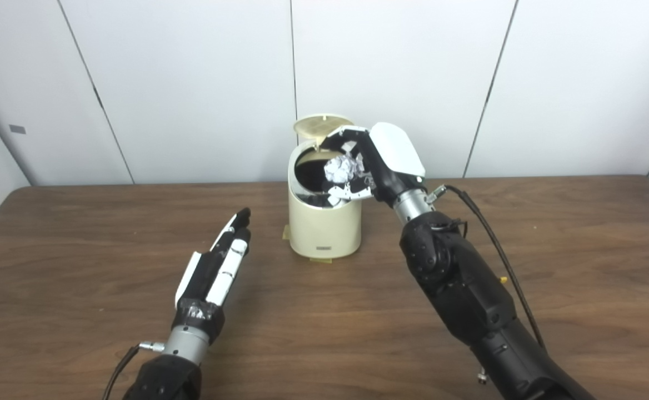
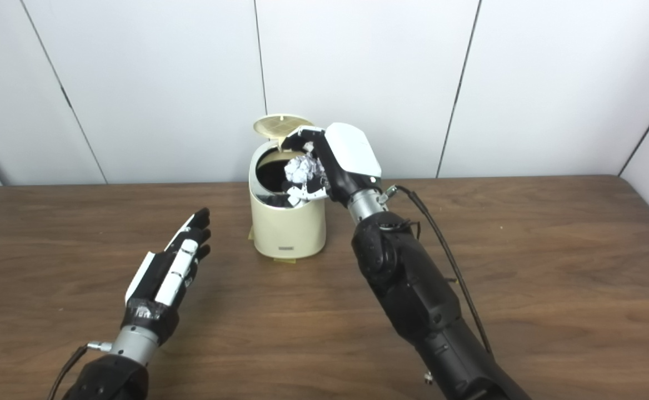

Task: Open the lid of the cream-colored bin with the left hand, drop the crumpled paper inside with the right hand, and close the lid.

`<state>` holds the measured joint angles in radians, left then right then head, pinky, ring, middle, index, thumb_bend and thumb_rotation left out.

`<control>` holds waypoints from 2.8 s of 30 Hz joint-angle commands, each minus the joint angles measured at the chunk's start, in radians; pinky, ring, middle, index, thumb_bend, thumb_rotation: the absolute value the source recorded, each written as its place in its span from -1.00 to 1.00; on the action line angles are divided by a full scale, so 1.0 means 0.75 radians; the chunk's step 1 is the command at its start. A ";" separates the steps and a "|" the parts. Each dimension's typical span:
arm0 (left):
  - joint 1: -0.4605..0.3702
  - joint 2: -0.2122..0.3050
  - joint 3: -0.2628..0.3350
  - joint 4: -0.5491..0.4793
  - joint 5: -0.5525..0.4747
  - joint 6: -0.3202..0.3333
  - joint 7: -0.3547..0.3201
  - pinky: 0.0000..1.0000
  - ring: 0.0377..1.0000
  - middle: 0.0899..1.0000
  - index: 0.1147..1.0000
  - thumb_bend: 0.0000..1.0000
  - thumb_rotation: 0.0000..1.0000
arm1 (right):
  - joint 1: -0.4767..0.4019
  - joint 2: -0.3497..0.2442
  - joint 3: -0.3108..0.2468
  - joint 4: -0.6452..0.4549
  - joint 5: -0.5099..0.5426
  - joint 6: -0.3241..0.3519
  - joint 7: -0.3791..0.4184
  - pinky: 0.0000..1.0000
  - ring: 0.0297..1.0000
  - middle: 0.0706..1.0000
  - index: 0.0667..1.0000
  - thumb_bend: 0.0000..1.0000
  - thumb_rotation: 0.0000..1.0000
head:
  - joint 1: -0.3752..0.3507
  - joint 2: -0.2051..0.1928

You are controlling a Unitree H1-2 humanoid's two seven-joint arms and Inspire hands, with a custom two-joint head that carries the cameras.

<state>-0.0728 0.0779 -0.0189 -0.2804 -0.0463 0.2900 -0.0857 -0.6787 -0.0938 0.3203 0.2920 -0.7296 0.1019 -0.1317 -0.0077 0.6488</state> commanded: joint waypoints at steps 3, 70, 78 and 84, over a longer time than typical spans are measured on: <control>-0.044 -0.002 -0.002 -0.014 0.013 -0.041 0.004 1.00 1.00 1.00 0.99 0.08 0.61 | -0.030 -0.023 0.009 -0.008 0.008 -0.027 0.023 0.06 0.21 0.27 0.22 0.83 -0.86 | 0.007 0.003; -0.066 0.020 0.037 -0.009 -0.011 -0.051 -0.020 0.96 0.99 0.98 0.98 0.10 0.60 | -0.014 -0.072 -0.023 -0.120 0.038 -0.110 0.087 0.30 0.35 0.31 0.28 0.88 -0.83 | -0.071 0.028; -0.076 0.041 0.047 -0.009 -0.033 -0.046 -0.037 0.99 0.99 0.98 0.99 0.05 0.63 | 0.025 -0.099 -0.039 -0.160 0.044 -0.075 0.110 0.32 0.38 0.33 0.30 0.87 -0.81 | -0.078 0.024; -0.088 0.043 0.045 -0.012 -0.021 -0.037 -0.033 0.99 1.00 1.00 0.99 0.04 0.65 | 0.038 -0.100 -0.044 -0.184 0.041 -0.063 0.116 0.30 0.38 0.33 0.30 0.88 -0.79 | -0.078 0.025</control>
<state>-0.0928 0.1039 0.0136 -0.2797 -0.0655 0.2889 -0.1145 -0.6147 -0.1608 0.3036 0.1831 -0.6945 0.0508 -0.0369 -0.0644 0.6673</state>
